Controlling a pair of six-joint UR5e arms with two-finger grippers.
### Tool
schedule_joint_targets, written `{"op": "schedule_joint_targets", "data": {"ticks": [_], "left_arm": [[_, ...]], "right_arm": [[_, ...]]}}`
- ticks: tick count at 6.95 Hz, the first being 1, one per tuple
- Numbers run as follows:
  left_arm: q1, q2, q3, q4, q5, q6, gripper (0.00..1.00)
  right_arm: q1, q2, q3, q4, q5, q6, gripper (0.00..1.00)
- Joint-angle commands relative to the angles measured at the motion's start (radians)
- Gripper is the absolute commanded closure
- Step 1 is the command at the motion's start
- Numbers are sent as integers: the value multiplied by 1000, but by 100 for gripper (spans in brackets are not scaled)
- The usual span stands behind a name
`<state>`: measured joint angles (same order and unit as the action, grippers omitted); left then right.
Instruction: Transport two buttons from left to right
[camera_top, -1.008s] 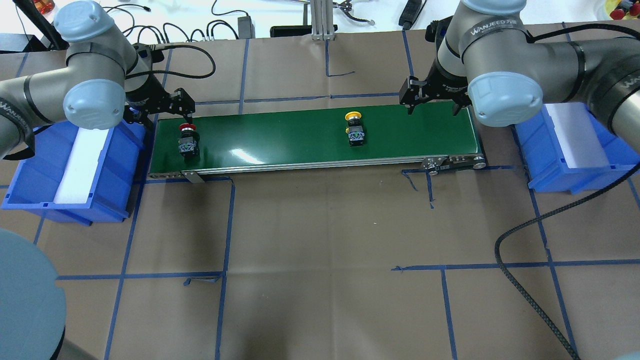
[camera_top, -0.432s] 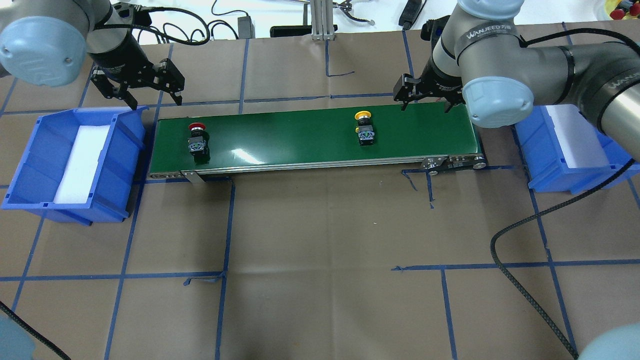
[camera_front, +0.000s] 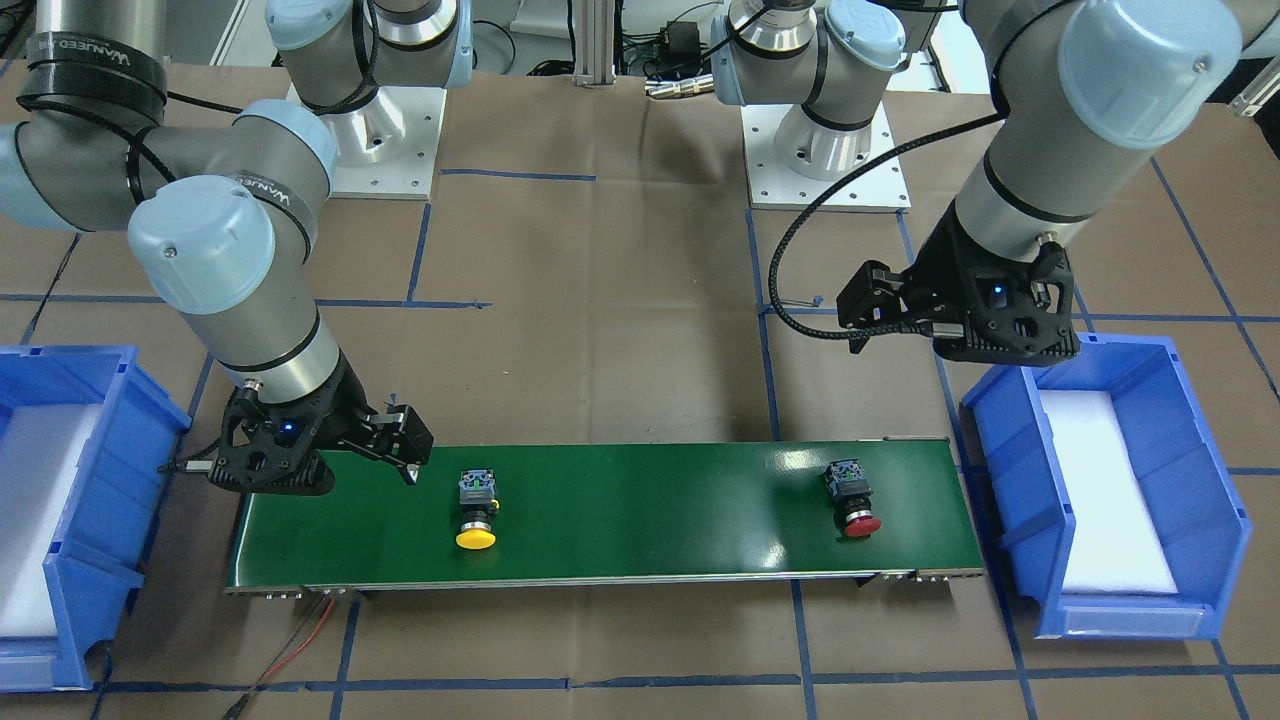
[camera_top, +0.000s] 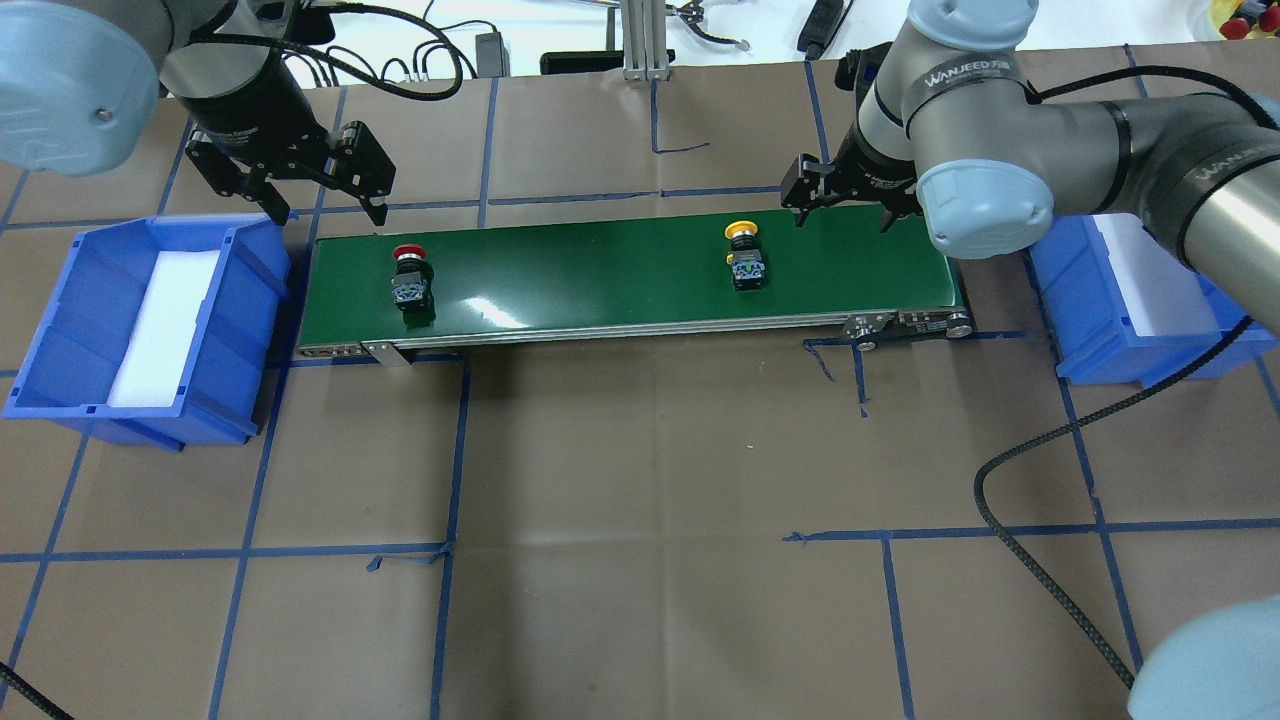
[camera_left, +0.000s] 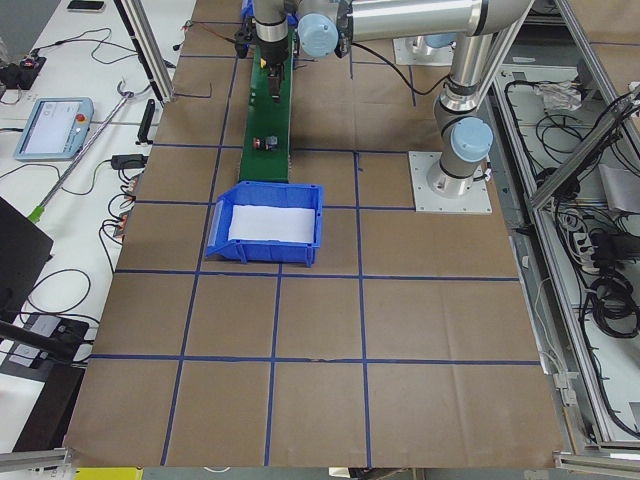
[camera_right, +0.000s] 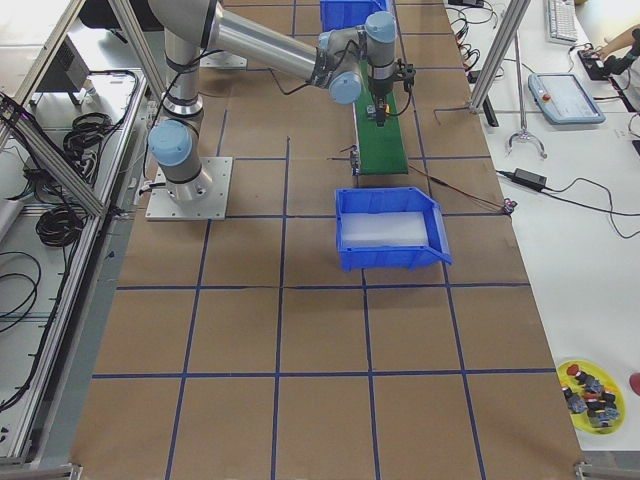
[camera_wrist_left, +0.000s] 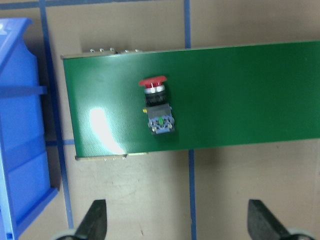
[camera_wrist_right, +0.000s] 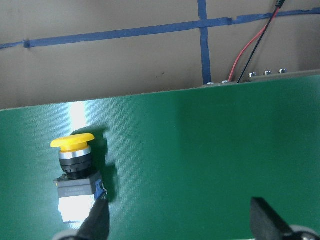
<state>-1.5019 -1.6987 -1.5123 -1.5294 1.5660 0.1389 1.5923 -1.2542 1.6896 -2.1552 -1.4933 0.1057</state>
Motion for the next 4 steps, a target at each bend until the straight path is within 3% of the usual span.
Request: {"op": "schedule_joint_targets", "data": {"ticks": [1, 4], "left_arm": [[-5, 56, -22, -46, -3, -4, 0], [-5, 51, -22, -44, -6, -35, 0]], "right_arm": [[2, 15, -4, -6, 2, 0, 0], [17, 50, -7, -8, 1, 0, 0]]}}
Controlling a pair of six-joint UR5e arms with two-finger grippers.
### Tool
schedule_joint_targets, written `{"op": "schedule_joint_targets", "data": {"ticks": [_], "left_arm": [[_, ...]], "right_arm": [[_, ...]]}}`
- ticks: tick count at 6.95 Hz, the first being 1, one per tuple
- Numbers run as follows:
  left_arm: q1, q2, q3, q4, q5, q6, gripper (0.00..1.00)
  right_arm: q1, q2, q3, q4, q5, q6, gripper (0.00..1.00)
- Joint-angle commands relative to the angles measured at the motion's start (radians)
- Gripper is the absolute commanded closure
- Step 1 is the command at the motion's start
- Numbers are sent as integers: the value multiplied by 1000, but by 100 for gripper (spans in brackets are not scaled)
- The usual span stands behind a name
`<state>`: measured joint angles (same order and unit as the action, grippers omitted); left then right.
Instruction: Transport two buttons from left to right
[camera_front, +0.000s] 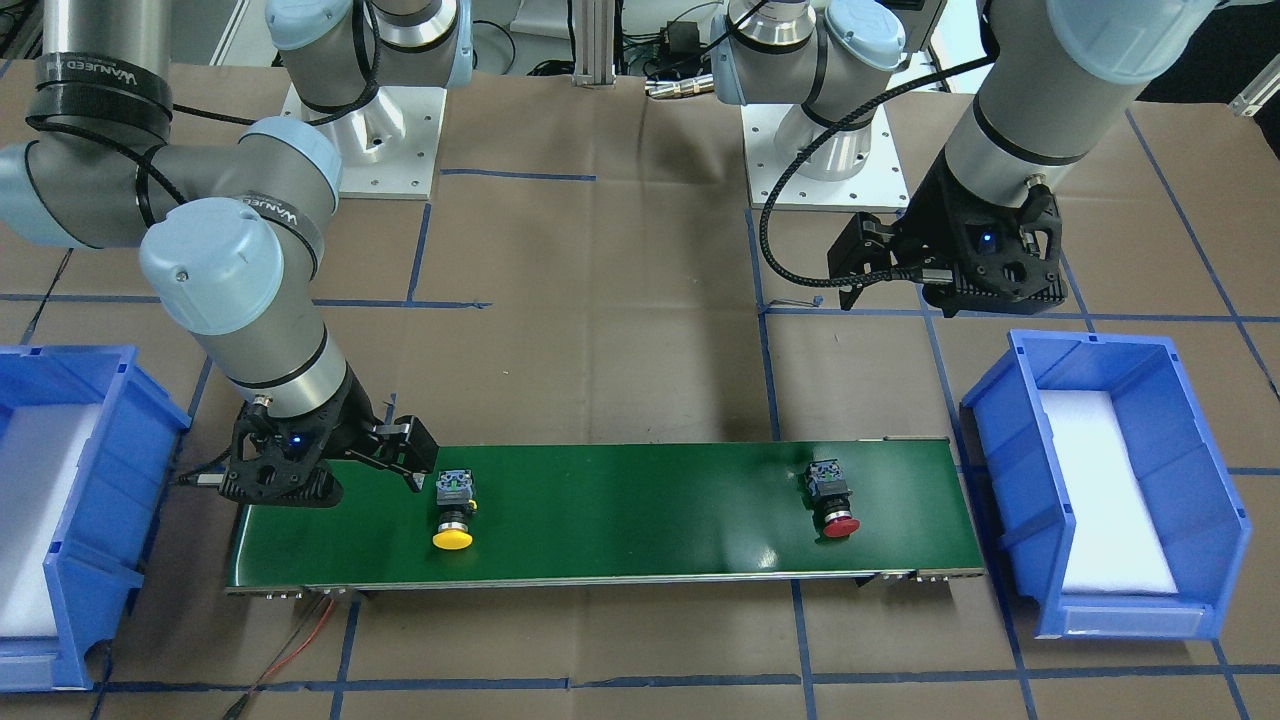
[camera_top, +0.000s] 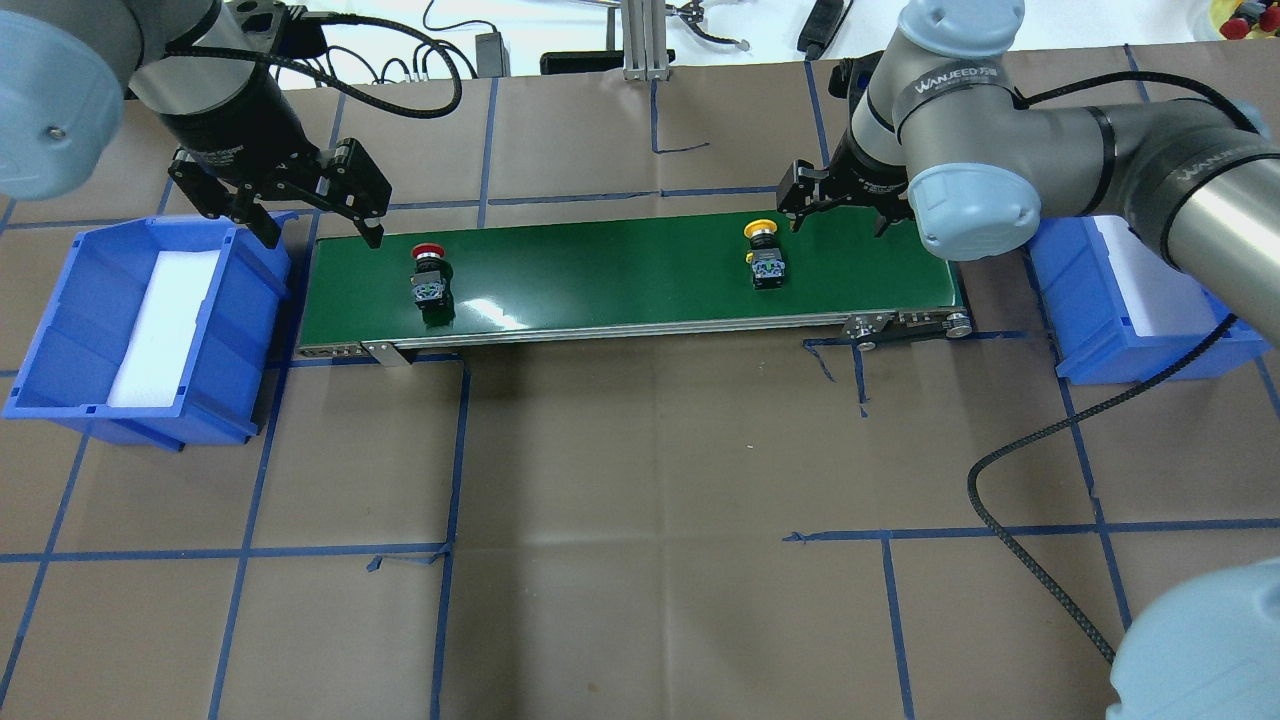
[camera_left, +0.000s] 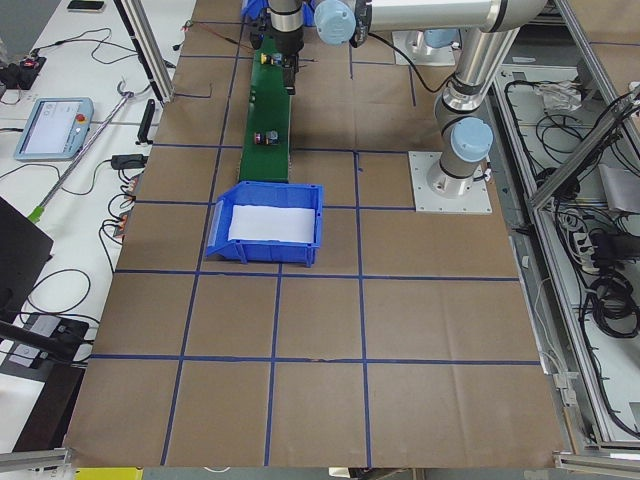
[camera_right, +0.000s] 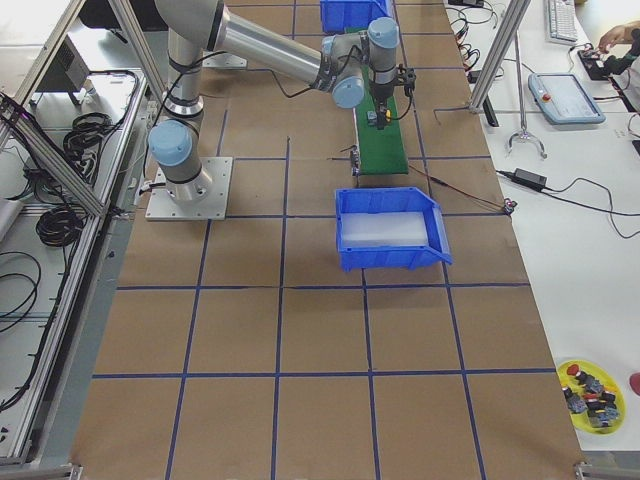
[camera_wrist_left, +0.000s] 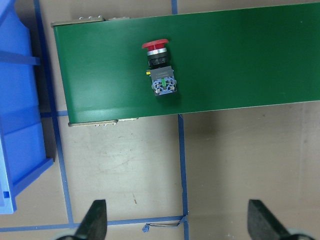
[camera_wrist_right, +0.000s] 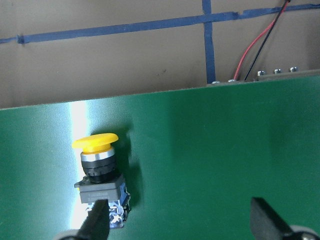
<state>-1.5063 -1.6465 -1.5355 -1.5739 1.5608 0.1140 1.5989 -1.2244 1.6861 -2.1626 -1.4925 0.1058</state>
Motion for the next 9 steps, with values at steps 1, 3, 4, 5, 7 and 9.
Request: {"op": "schedule_joint_targets", "data": {"ticks": [1, 3, 4, 5, 7, 9], "left_arm": [[0, -6, 3, 2, 1, -10, 0], [0, -18, 3, 5, 7, -10, 0], [0, -13, 6, 5, 10, -8, 0], [0, -10, 5, 5, 10, -8, 0], [0, -15, 5, 6, 10, -8, 0], [0, -13, 5, 8, 10, -8, 0]], "right_arm": [[16, 28, -3, 0, 0, -2, 0], [29, 49, -3, -2, 0, 0, 0], [29, 52, -5, -2, 0, 0, 0], [29, 65, -8, -3, 0, 0, 0], [27, 107, -25, -3, -18, -2, 12], [26, 109, -25, 7, -28, -17, 77]]}}
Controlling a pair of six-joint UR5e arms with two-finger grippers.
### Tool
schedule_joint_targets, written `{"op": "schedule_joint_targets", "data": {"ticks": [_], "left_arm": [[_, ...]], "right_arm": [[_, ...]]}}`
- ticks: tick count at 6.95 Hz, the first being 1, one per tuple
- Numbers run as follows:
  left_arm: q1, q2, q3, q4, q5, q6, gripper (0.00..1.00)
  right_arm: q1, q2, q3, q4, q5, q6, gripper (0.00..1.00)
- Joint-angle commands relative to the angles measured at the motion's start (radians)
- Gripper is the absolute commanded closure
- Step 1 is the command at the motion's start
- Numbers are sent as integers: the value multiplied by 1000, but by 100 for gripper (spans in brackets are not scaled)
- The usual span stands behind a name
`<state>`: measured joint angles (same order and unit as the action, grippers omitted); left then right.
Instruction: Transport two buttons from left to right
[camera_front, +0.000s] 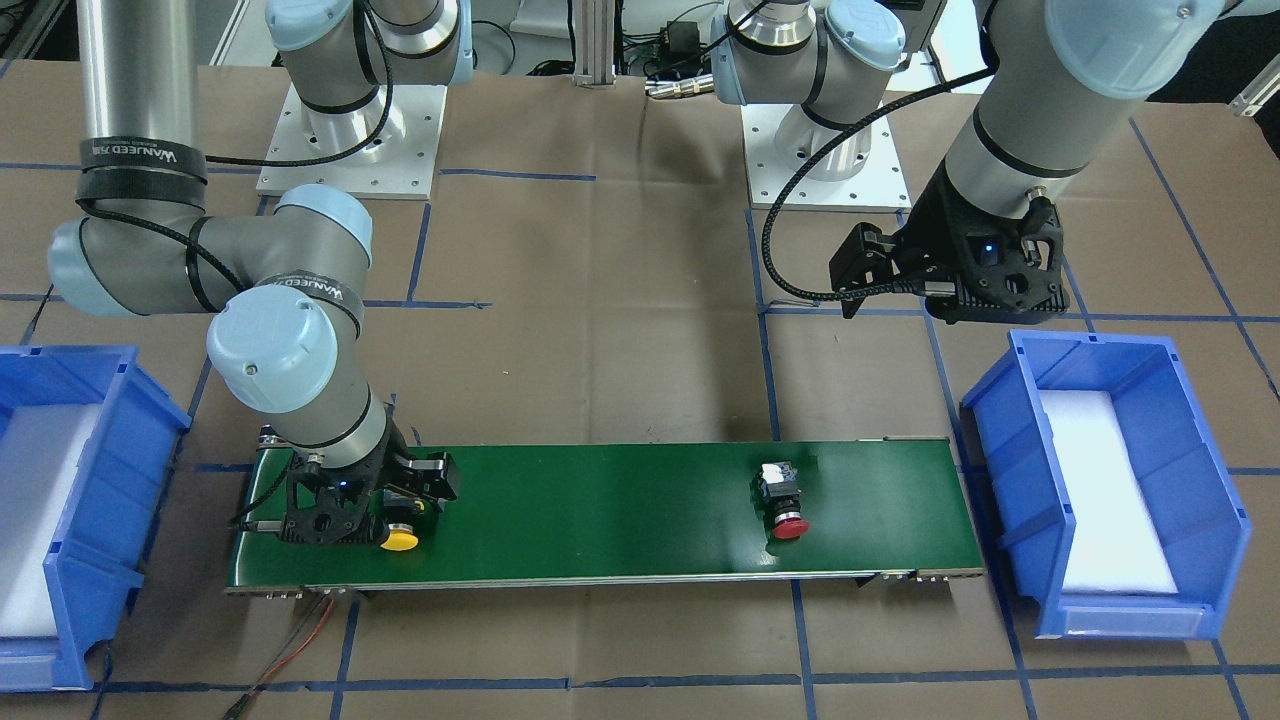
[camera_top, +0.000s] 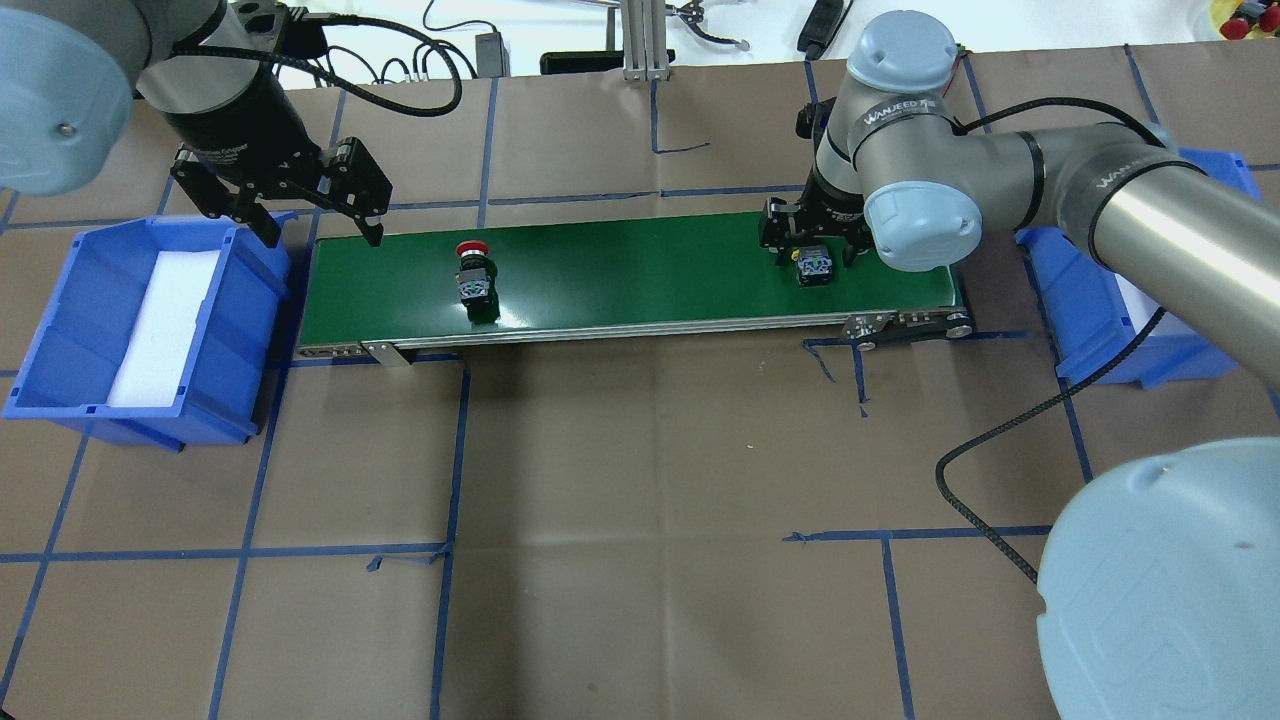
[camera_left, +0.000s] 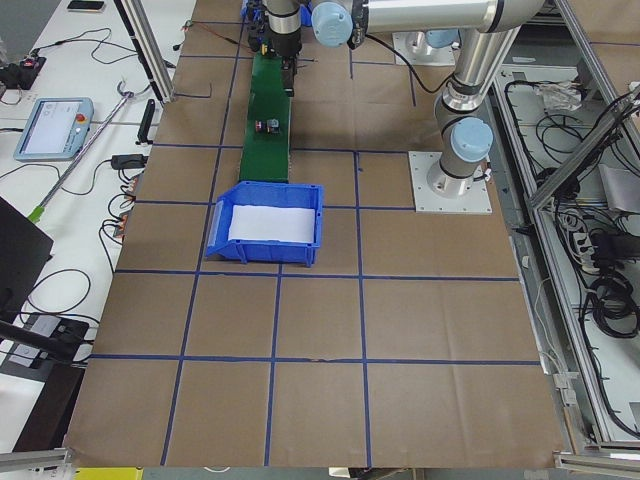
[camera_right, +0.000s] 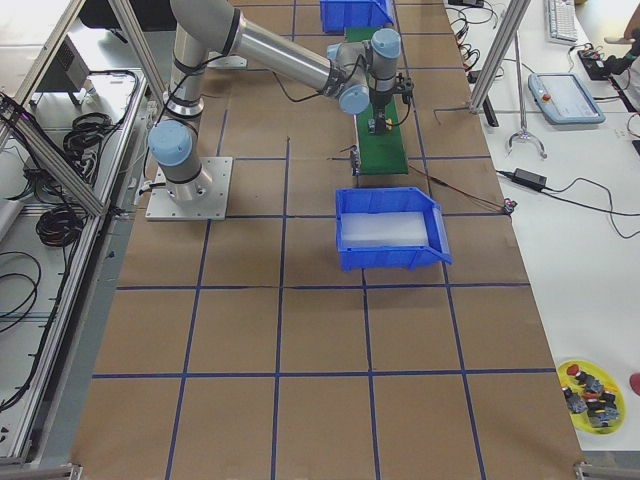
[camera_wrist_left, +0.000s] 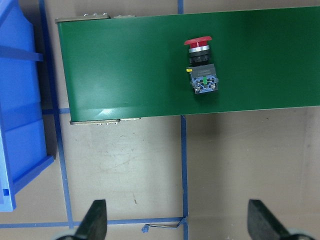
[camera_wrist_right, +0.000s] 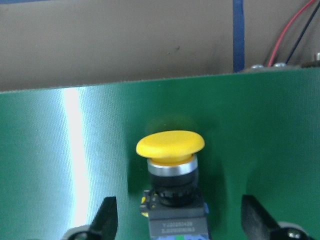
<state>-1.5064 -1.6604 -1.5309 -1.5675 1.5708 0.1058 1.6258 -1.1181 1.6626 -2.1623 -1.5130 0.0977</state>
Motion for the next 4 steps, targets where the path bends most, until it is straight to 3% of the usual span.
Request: {"op": "schedule_joint_targets", "data": {"ticks": [1, 2, 3, 4], "left_arm": [[0, 1, 0, 3, -1, 0, 0], [0, 2, 0, 3, -2, 0, 0], [0, 2, 0, 3, -2, 0, 0], [0, 2, 0, 3, -3, 0, 0]], "right_arm": [[-3, -3, -3, 9, -25, -10, 94], [-15, -18, -17, 15, -83, -48, 96], [-44, -53, -55, 98, -133, -71, 96], [-103, -119, -119, 252, -121, -75, 96]]}}
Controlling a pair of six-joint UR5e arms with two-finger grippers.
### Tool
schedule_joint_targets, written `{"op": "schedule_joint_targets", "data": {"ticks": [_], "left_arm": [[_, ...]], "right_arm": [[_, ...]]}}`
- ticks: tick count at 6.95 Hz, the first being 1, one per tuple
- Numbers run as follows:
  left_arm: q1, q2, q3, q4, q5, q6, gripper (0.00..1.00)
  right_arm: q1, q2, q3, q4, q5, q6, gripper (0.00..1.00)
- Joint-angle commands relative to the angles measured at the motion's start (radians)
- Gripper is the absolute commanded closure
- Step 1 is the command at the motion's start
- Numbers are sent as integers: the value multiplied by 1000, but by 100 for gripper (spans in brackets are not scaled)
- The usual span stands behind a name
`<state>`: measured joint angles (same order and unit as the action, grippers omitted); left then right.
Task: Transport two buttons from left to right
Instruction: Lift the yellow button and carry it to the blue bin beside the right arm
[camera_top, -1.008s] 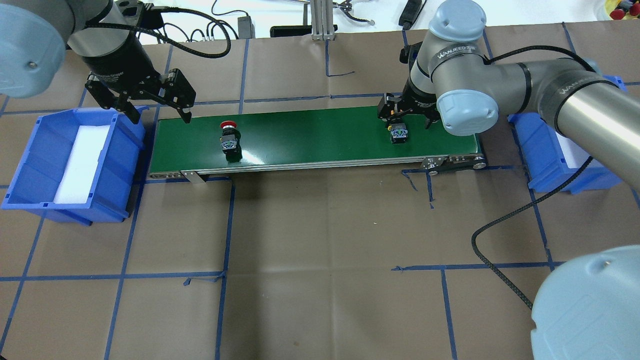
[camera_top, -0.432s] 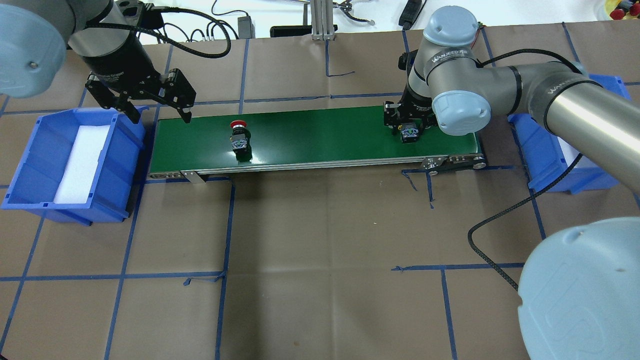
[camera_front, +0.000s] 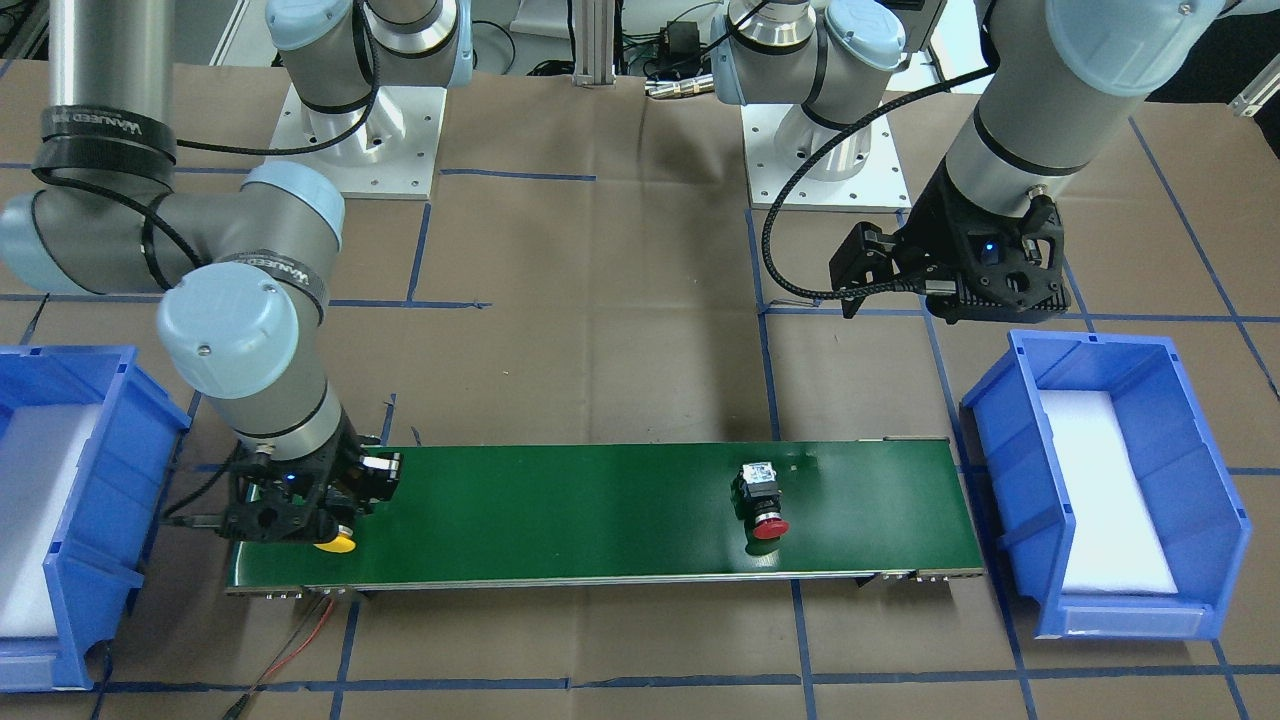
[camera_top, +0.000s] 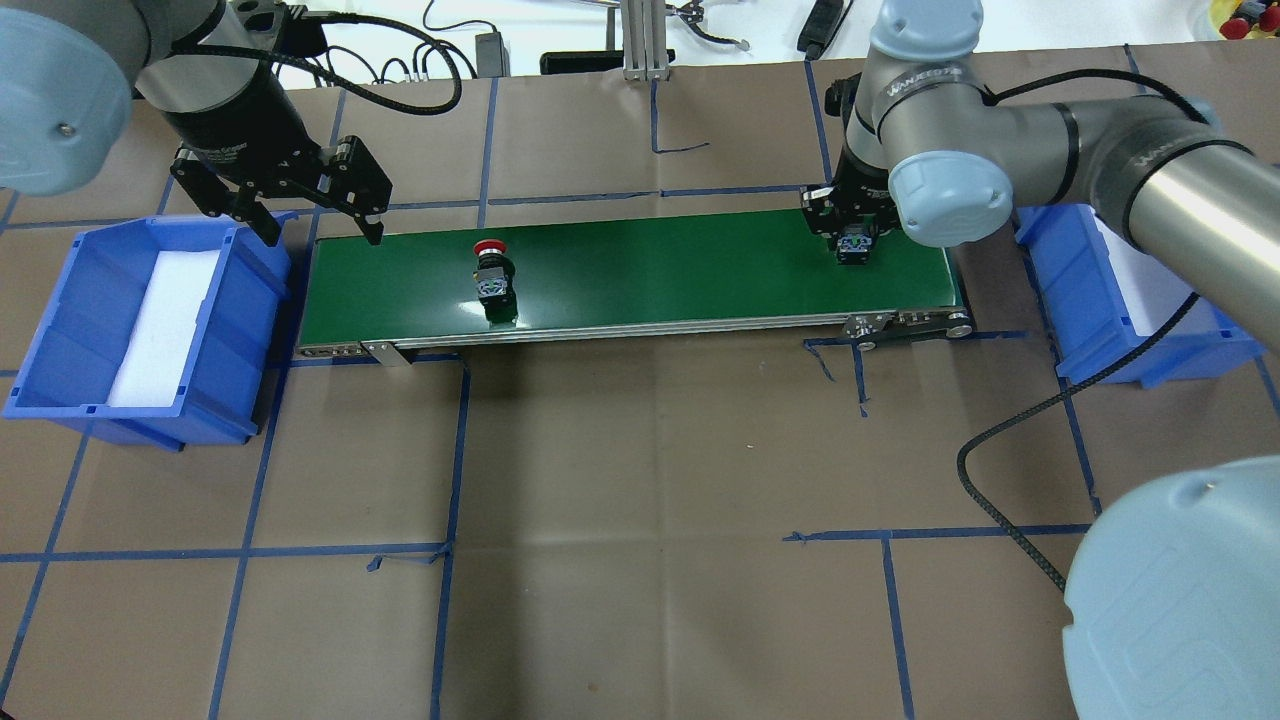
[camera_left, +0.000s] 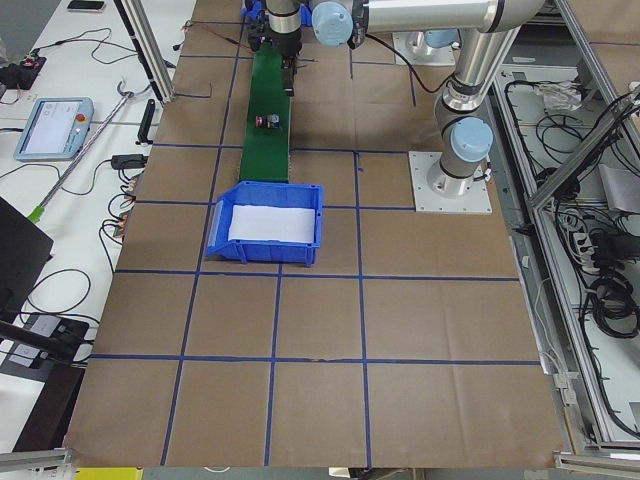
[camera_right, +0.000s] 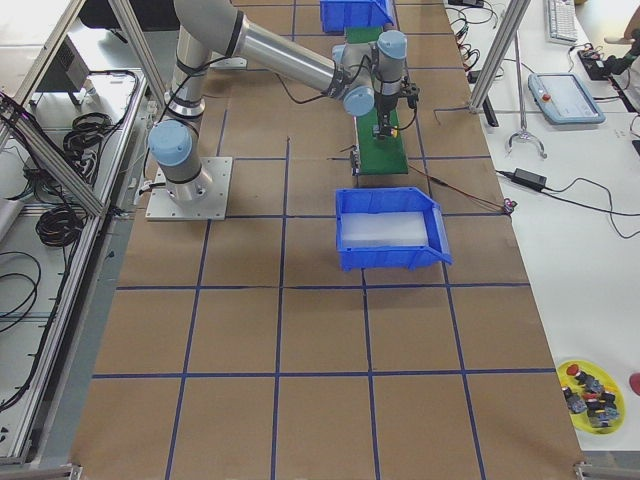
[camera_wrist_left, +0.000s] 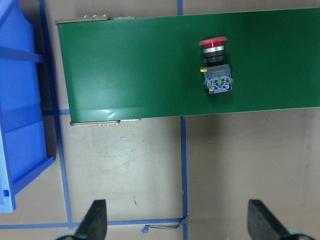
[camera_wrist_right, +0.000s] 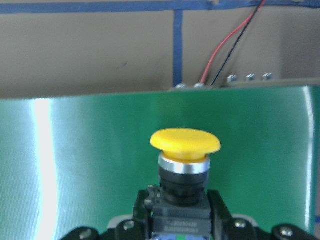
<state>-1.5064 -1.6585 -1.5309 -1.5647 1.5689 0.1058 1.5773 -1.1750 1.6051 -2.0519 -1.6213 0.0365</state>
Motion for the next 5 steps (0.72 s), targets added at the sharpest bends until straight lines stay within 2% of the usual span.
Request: {"op": "schedule_joint_targets", "data": {"ticks": [1, 3, 4, 5], "left_arm": [[2, 0, 0, 0, -1, 0, 0], [0, 2, 0, 0, -1, 0, 0], [0, 2, 0, 0, -3, 0, 0], [0, 2, -2, 0, -4, 0, 0]], "right_arm": [[-131, -113, -123, 270, -11, -83, 96], [-312, -144, -159, 297, -17, -431, 96], [-430, -134, -153, 297, -11, -569, 96], [-475, -130, -122, 282, -11, -658, 98]]}}
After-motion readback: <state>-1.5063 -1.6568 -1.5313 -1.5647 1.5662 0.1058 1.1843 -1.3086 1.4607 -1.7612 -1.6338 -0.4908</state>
